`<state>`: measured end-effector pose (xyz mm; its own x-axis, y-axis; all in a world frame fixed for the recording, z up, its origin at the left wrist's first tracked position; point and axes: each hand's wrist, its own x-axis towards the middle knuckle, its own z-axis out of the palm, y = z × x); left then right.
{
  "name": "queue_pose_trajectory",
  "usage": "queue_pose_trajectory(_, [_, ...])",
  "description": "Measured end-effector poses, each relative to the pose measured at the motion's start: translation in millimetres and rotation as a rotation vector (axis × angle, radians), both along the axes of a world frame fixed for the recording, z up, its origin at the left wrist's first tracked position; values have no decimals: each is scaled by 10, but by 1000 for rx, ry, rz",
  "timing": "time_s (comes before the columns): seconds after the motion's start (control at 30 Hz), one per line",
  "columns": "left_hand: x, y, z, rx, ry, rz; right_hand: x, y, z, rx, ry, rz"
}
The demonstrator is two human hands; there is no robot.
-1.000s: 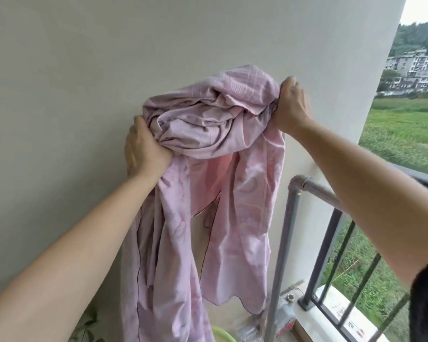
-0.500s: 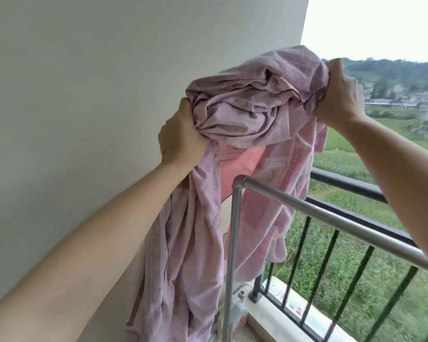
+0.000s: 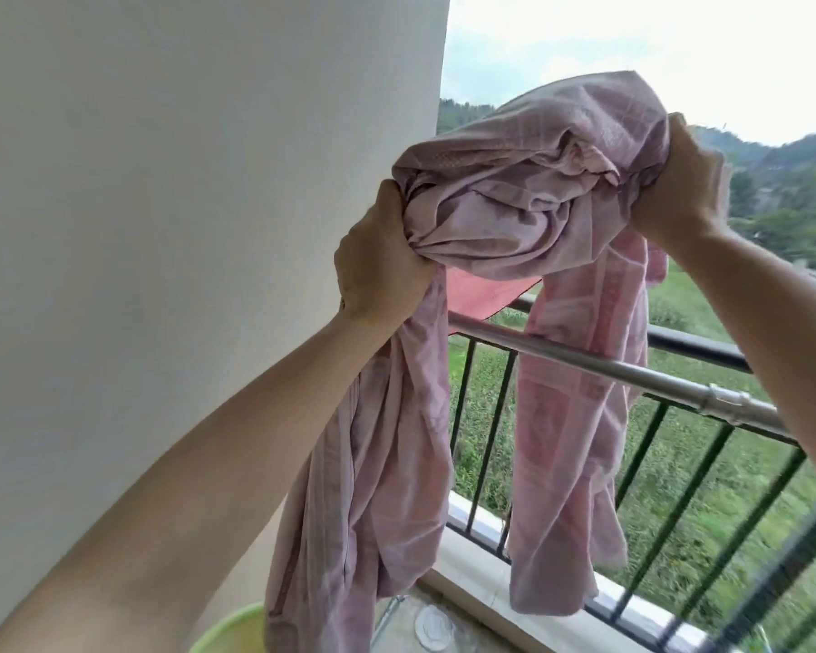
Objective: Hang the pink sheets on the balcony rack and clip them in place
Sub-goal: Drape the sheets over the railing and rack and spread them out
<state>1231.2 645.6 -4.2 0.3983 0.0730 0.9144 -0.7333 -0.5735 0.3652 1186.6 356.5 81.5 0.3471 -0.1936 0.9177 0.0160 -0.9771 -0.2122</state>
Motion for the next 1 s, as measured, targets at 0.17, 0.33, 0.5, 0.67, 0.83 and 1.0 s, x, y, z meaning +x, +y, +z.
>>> queue_pose_trajectory(0.17, [-569,-278,233,-26,-22,8,-440,-326,4,107,-70,40])
queue_pose_trajectory(0.33, [-1188,-774,284,-33,-51,16,-929,-837,-164,184,-64,80])
queue_pose_trajectory(0.5, [-1767,-1575,-244,145,150,59,-1476,-1553,-615,208,573,-95])
queue_pose_trajectory(0.67, [-2094,-2171,-936,382,765,26,-1990,-1946,-1003,432,1051,16])
queue_pose_trajectory(0.83, [-2324,-2461,-1035,283,945,-156,-2290,-1982,-1104,136,962,23])
queue_pose_trajectory(1.0, [-2360,-2438,-753,16,620,-141,-2442,-1952,-1271,203,691,146])
